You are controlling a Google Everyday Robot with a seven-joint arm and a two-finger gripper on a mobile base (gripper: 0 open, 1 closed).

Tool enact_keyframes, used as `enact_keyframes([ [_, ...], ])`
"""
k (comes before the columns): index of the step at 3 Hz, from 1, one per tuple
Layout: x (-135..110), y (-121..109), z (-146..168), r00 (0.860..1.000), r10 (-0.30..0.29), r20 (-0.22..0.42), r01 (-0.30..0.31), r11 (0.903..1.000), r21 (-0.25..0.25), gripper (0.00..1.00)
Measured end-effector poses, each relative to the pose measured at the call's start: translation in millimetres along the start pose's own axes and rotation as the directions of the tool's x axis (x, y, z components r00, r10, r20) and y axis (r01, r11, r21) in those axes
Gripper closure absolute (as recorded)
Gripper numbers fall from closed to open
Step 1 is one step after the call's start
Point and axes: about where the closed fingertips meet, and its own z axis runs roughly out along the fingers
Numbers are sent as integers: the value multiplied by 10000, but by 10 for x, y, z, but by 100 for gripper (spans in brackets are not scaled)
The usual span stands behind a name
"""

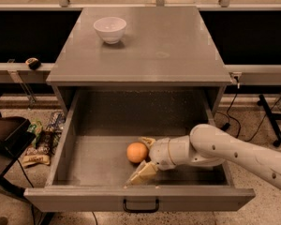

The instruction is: Place orange into top drawer

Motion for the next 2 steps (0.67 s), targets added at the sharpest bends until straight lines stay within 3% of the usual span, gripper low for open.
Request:
enact_keyframes([
  [1,-276,-130,-324,9997,-196,-137,194,9997,-169,0],
  [2,-655,-297,-832,9953,-600,-762,585,9981,-213,0],
])
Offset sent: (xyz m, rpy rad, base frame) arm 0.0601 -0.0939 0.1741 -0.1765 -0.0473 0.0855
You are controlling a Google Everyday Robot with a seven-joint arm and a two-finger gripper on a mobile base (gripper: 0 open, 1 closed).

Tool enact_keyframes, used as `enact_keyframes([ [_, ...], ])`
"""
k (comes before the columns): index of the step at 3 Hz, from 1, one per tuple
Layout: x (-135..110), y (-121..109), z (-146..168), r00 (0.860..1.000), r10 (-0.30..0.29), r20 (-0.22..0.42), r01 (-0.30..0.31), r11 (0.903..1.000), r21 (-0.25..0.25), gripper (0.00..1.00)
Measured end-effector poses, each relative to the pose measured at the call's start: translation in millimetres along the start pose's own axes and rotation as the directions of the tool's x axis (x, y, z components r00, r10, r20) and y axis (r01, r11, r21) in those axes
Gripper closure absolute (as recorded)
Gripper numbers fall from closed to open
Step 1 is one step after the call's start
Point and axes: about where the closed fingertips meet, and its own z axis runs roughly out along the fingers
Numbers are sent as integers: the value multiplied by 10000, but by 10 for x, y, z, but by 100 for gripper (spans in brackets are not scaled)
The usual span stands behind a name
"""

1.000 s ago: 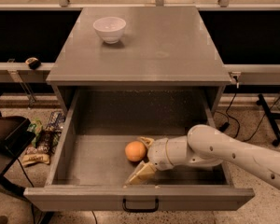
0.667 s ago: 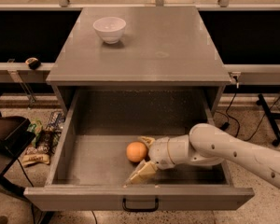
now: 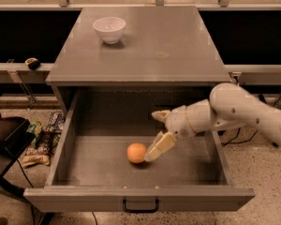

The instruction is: Place orange into top drawer

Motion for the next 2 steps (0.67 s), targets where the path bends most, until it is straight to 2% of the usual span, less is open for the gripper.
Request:
enact_keyframes([
  [1,-320,-161,-625,9970,-338,-701,358,9990,264,0],
  [2,-636,-262,-1291,9826,-929,-1606,1017,9937,476,0],
])
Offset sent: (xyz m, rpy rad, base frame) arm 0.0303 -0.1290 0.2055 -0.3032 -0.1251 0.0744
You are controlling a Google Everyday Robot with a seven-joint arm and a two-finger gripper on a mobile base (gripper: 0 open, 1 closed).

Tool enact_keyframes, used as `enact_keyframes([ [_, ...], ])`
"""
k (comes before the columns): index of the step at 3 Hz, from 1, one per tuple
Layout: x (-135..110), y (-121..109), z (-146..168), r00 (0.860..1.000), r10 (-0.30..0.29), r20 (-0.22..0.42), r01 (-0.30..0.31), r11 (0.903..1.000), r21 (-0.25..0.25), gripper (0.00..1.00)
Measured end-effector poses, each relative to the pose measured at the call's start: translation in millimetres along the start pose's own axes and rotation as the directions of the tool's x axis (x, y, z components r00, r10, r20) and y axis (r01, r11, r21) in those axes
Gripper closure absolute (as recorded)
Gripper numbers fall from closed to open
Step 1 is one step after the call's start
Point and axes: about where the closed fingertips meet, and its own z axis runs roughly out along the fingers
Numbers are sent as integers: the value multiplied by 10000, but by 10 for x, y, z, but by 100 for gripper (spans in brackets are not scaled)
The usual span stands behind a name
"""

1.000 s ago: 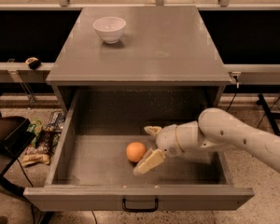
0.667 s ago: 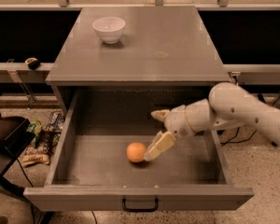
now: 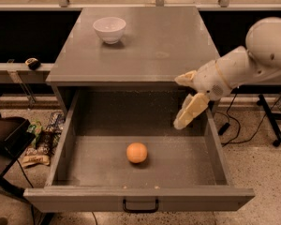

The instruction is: Place orange into top drawer

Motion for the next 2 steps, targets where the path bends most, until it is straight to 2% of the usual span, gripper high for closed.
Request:
enact_keyframes([
  [1,-184,-92,-713,9942,-490,-960,529,9979,384,0],
  [2,-260,-252,-1263,9798,-714,-1869,948,9883,1192,0],
])
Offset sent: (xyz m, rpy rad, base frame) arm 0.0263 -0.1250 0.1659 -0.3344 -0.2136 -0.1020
